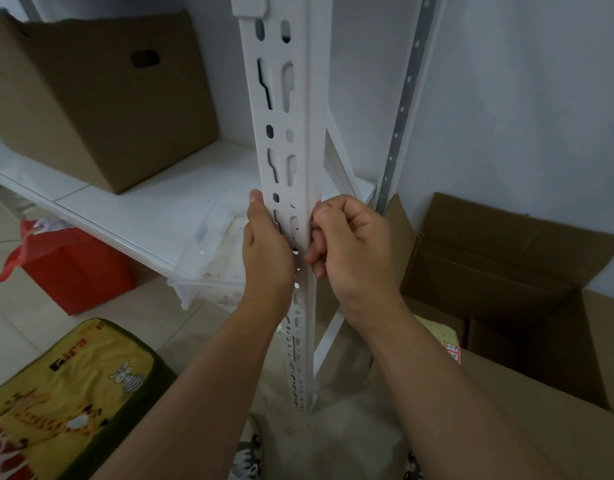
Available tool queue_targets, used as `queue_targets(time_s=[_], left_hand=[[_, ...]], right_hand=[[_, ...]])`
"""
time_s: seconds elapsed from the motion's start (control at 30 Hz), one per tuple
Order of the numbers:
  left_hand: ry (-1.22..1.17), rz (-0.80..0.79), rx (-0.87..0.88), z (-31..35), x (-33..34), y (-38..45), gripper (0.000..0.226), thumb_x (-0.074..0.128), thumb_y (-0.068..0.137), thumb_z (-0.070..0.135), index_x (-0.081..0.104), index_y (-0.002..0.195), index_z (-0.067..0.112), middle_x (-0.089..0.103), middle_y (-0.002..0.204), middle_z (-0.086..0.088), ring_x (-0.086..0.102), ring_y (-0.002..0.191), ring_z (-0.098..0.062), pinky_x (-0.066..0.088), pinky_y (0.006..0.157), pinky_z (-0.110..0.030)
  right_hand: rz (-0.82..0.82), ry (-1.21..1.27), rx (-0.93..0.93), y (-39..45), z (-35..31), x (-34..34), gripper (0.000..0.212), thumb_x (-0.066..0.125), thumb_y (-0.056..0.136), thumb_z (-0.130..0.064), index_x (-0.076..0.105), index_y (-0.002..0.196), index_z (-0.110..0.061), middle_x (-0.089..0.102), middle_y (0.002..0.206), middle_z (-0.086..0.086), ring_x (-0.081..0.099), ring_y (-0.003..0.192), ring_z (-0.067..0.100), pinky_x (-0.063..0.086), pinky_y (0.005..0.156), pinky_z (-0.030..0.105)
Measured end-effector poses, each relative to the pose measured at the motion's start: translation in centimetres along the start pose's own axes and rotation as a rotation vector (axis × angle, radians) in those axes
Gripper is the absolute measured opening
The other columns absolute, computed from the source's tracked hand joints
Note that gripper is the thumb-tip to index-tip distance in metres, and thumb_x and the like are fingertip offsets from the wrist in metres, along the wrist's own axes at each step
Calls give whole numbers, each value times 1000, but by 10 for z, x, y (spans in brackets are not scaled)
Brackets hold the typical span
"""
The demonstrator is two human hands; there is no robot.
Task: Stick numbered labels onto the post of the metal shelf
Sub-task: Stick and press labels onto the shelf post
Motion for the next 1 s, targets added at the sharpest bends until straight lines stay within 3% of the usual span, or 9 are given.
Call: queue_targets(time_s=[0.4, 0.63, 0.77, 0.87, 1.0], left_hand=[[10, -15, 21, -1, 0, 2, 54, 24, 103, 47, 66, 79, 25, 70, 62, 8, 68, 65, -5, 52, 70, -27], [-31, -9, 1, 0, 2, 0, 53, 27, 103, 45, 66, 73, 26, 70, 60, 11, 66, 58, 0, 50, 64, -22], [-35, -20, 8, -1, 1, 1, 54, 27, 103, 47, 67, 76, 22, 70, 62, 5, 67, 64, -9, 52, 73, -31], [-49, -52, 17, -1, 2, 1, 61, 26, 103, 48, 66, 66, 19, 65, 56, -1, 60, 52, -14, 48, 68, -38], [-63, -48, 23, 1, 3, 1, 66, 26, 103, 46, 65, 55, 21, 63, 52, 1, 60, 50, -11, 47, 68, -36]], right_hand=[[-46, 139, 45, 0, 6, 1, 26, 50, 97, -12, 57, 77, 4, 48, 53, 8, 46, 47, 18, 43, 44, 26], [4, 108, 72, 4, 7, -1, 27, 51, 94, -8, 55, 69, 0, 49, 45, -1, 47, 43, 13, 43, 42, 24], [-10, 167, 97, 3, 10, 0, 28, 51, 93, -7, 54, 65, -4, 46, 47, 1, 47, 44, 13, 41, 41, 23], [-56, 247, 106, 1, 12, 4, 26, 52, 95, -10, 56, 70, -4, 46, 52, 3, 47, 48, 15, 41, 43, 24], [-68, 270, 141, 2, 13, 4, 26, 52, 95, -9, 57, 70, -5, 46, 52, 5, 48, 48, 15, 40, 44, 24]])
Point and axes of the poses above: each hand's wrist, its own y-axis towards the middle knuckle, its own x-axis out of the palm, z = x × y, the point moved 9 cm from there along y, towards the middle knuckle
